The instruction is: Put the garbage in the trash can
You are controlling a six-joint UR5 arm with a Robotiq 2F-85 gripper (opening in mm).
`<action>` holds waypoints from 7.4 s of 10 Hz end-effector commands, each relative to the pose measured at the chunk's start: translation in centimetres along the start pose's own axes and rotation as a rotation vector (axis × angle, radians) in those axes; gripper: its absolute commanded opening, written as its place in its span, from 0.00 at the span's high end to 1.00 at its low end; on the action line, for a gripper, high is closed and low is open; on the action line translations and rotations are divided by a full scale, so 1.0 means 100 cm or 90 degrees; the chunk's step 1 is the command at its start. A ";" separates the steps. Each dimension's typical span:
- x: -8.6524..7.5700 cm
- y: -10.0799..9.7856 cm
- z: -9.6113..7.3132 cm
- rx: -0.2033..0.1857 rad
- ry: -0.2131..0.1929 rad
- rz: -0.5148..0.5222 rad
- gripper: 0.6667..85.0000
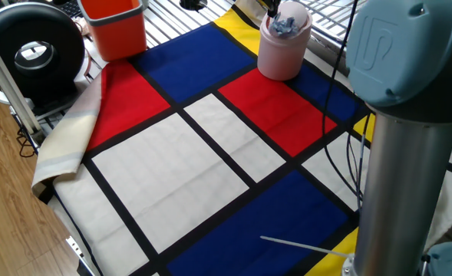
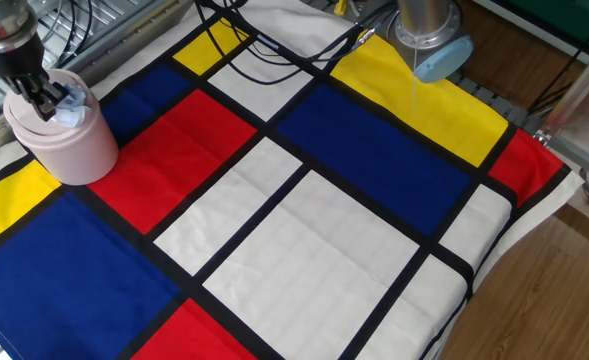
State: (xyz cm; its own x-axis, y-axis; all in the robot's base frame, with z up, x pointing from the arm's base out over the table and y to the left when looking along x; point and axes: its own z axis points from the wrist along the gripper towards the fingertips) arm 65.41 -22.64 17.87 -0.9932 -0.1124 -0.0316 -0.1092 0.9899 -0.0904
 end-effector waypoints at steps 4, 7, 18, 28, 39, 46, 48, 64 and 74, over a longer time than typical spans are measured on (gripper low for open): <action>-0.003 0.008 -0.014 -0.002 0.008 0.006 1.00; 0.000 0.009 -0.017 -0.001 0.011 0.011 1.00; -0.005 0.006 0.023 -0.010 -0.011 -0.008 1.00; -0.012 -0.008 0.006 0.003 0.007 -0.036 1.00; 0.018 0.011 -0.015 -0.002 -0.004 0.009 1.00; 0.016 0.002 0.022 -0.019 -0.026 -0.011 1.00; 0.013 -0.001 0.035 -0.020 -0.035 -0.017 1.00; 0.003 0.001 0.002 -0.002 0.004 -0.013 1.00; -0.014 0.051 0.023 -0.021 -0.030 -0.072 0.34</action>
State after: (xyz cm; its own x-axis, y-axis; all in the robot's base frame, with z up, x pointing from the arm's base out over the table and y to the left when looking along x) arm 66.11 -19.14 16.31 -0.9772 -0.2071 -0.0471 -0.2027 0.9757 -0.0836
